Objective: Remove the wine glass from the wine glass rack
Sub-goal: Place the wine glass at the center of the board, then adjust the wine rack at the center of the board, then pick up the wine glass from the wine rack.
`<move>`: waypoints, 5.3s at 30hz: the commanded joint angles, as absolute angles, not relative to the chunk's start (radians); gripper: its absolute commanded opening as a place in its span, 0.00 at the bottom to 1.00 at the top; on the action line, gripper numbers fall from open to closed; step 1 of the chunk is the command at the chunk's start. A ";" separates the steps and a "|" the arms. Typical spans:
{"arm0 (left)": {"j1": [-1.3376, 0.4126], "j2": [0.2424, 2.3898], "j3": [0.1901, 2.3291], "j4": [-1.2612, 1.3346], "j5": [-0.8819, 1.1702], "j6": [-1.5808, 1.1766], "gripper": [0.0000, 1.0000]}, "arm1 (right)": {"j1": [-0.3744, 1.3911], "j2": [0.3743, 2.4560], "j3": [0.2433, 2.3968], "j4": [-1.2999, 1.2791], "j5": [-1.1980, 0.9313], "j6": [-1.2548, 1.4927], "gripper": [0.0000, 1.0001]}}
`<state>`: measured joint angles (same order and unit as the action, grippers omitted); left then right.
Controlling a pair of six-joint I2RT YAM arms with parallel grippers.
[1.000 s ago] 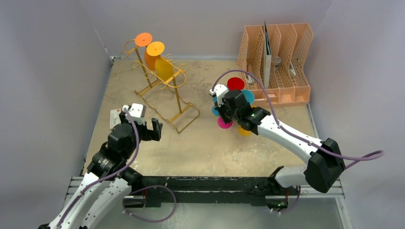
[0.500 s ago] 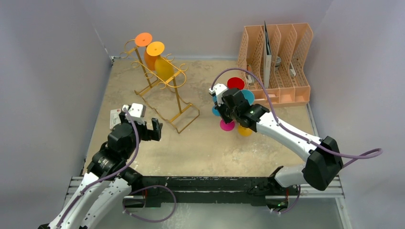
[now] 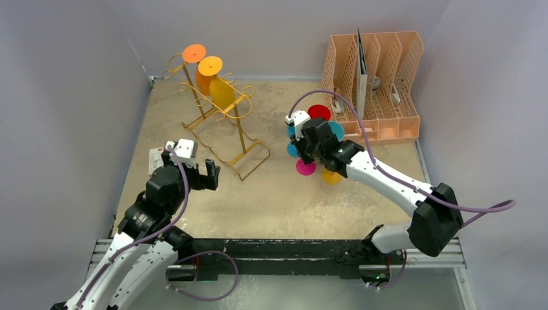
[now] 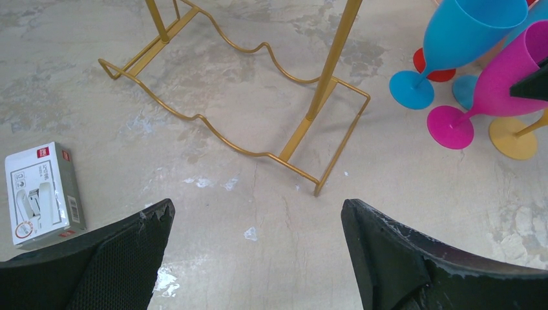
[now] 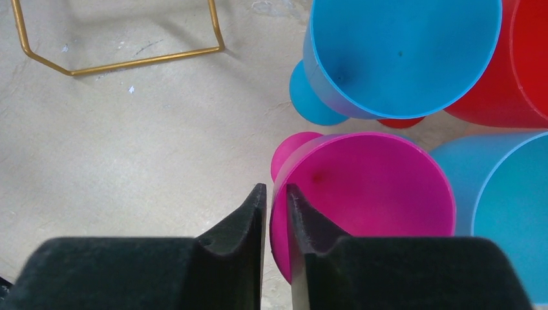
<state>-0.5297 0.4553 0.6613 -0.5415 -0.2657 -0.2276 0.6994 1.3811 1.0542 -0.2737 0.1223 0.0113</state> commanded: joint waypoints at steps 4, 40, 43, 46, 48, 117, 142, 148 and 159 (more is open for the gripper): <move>-0.526 0.471 0.700 -0.522 -0.258 -0.233 1.00 | 0.695 1.361 1.096 -0.325 0.150 0.008 0.29; -0.526 0.475 0.723 -0.560 -0.309 -0.278 1.00 | 0.677 1.568 1.788 -0.384 -0.261 0.353 0.75; -0.527 0.504 0.746 -0.591 -0.318 -0.299 1.00 | 0.664 1.635 1.896 -0.399 -0.262 0.387 0.75; -0.527 0.533 0.763 -0.610 -0.326 -0.307 1.00 | 0.656 1.713 2.003 -0.418 -0.266 0.408 0.75; -0.527 0.542 0.768 -0.611 -0.328 -0.307 1.00 | 0.651 1.780 2.102 -0.446 -0.283 0.425 0.75; -0.526 0.393 0.842 -0.820 -0.792 -0.512 0.99 | 0.820 1.859 2.268 -0.608 -0.423 0.260 0.70; -0.527 0.419 0.845 -0.827 -0.795 -0.522 0.99 | 0.799 2.214 2.600 -0.386 -0.023 0.597 0.66; -0.526 0.420 0.846 -0.827 -0.797 -0.520 0.99 | 0.792 2.230 2.600 -0.336 -0.043 0.639 0.52; -0.527 0.421 0.848 -0.836 -0.792 -0.524 0.99 | 0.737 2.259 2.592 -0.295 -0.136 0.822 0.35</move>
<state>-0.5297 0.4145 0.8082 -0.8333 -0.7853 -0.5133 0.7654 2.2490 2.5534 -0.3473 -0.0975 0.7216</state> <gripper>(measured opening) 0.994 0.312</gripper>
